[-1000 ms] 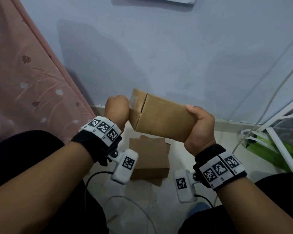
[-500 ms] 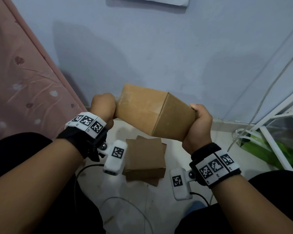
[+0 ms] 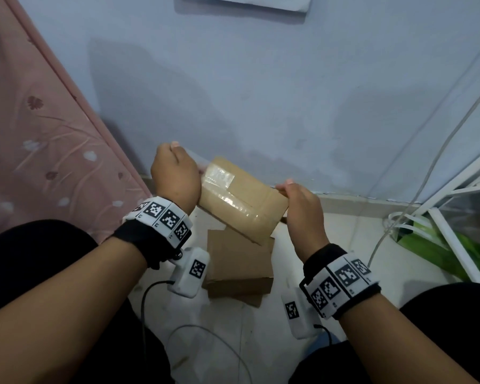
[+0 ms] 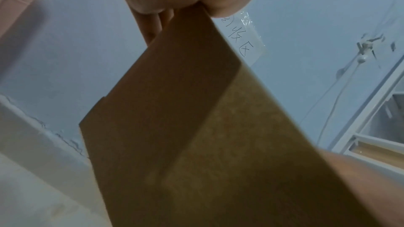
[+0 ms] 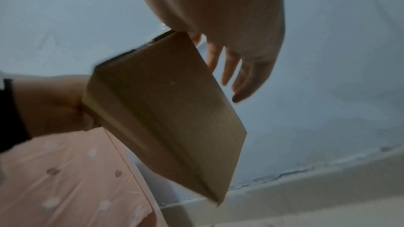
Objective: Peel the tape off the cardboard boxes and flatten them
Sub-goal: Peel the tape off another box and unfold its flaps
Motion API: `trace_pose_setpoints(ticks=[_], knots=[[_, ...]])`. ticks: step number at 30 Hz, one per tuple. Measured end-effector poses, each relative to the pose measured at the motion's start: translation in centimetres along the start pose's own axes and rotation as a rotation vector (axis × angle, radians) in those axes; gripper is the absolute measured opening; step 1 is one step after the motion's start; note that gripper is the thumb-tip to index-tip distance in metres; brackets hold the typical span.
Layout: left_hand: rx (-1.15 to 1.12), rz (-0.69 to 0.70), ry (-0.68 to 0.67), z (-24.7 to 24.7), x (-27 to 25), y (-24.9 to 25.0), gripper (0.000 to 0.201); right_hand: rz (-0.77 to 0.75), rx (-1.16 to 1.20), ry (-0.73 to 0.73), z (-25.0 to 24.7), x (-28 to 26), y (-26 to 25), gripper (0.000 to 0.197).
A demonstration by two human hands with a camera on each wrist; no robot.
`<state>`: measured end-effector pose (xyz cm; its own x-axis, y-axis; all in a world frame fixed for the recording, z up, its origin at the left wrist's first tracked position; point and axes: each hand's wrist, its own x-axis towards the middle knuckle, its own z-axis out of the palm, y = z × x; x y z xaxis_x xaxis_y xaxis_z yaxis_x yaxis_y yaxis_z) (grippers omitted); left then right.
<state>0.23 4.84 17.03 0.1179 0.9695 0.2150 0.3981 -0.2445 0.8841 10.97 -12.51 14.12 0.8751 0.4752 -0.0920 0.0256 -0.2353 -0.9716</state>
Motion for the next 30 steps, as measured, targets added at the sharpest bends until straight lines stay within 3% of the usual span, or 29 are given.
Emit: trace_pose_setpoints(ticks=[3,5,8,13,15,18,21,25,27,30], knots=[[0.013,0.027,0.023,-0.3,-0.1,0.2,0.037,-0.257,-0.183,0.093,-0.1,-0.4,-0.3,0.046],[0.019,0.017,0.015,-0.3,-0.1,0.1,0.034,-0.343,-0.341,0.050,0.0,-0.7,-0.2,0.049],[0.044,0.037,-0.001,-0.2,-0.1,0.0,0.033,-0.392,-0.621,-0.067,0.6,-0.9,0.7,0.037],[0.039,0.037,-0.032,-0.3,-0.5,0.2,0.031,-0.300,-0.571,-0.210,1.0,-0.9,1.5,0.040],[0.016,0.018,-0.041,-0.5,-0.7,0.7,0.030,-0.410,-0.712,-0.225,0.9,-1.4,0.9,0.029],[-0.053,0.007,-0.095,-0.4,-1.0,0.9,0.032,-0.592,-0.949,-0.289,1.1,-2.1,0.0,0.034],[-0.124,0.011,-0.139,0.3,-0.7,0.0,0.045,-0.510,-1.003,-0.337,1.7,-2.4,0.4,0.053],[-0.204,-0.036,-0.301,0.7,-2.1,-0.6,0.049,-0.359,-1.047,-0.350,2.0,-2.1,1.7,0.113],[-0.307,-0.094,-0.388,0.5,-3.2,0.3,0.048,-0.298,-0.987,-0.312,1.9,-1.9,2.2,0.115],[-0.471,-0.245,-0.440,0.5,-3.7,1.0,0.036,-0.313,-0.943,-0.235,2.1,-1.4,2.8,0.094]])
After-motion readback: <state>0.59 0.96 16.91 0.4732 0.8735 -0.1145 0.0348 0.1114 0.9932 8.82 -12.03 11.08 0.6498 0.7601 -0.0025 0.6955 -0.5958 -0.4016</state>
